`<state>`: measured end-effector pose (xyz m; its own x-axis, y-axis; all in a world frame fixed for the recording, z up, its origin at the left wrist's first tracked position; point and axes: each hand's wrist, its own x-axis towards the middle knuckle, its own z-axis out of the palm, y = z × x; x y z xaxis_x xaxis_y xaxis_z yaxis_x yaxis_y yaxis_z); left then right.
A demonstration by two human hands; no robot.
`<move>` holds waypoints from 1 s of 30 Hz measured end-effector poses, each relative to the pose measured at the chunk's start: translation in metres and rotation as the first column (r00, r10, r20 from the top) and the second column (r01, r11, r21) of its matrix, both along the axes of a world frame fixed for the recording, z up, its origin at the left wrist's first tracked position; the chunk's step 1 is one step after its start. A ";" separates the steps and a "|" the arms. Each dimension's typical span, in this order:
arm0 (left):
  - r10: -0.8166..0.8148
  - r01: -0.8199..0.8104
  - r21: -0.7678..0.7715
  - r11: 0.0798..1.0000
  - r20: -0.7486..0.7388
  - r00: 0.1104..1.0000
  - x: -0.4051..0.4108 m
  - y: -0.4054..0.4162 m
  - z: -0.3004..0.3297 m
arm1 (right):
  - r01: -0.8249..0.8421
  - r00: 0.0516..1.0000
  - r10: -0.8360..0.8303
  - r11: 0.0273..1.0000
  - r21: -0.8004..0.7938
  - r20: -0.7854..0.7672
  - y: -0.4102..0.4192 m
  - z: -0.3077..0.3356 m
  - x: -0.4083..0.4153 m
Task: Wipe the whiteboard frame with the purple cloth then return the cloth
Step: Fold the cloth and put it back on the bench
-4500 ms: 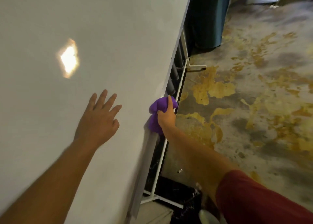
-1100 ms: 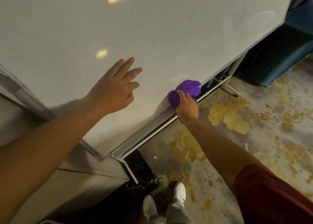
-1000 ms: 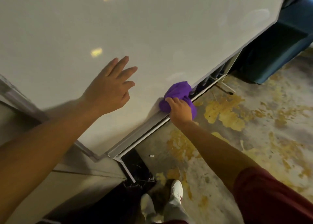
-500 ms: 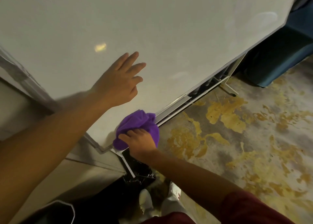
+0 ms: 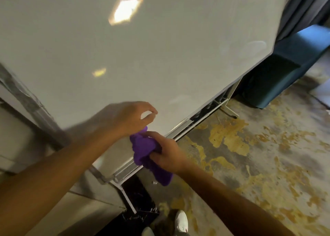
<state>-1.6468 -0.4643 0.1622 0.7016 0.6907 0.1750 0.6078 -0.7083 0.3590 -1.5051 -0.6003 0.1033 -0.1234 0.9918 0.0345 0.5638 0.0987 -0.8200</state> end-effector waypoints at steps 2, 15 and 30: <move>0.082 -0.019 -0.271 0.963 0.221 0.972 0.022 -0.014 0.000 | 0.140 0.988 -0.143 0.989 -0.048 -0.058 -0.010 0.024 0.041; -0.099 0.313 -0.610 0.728 0.358 0.928 0.269 -0.037 0.013 | 0.434 0.863 -0.429 0.900 -0.044 -0.267 -0.041 0.065 0.262; -0.470 0.592 -0.565 0.574 0.365 0.804 0.658 0.012 0.076 | 0.652 0.721 -0.634 0.757 -0.037 -0.280 -0.032 0.110 0.684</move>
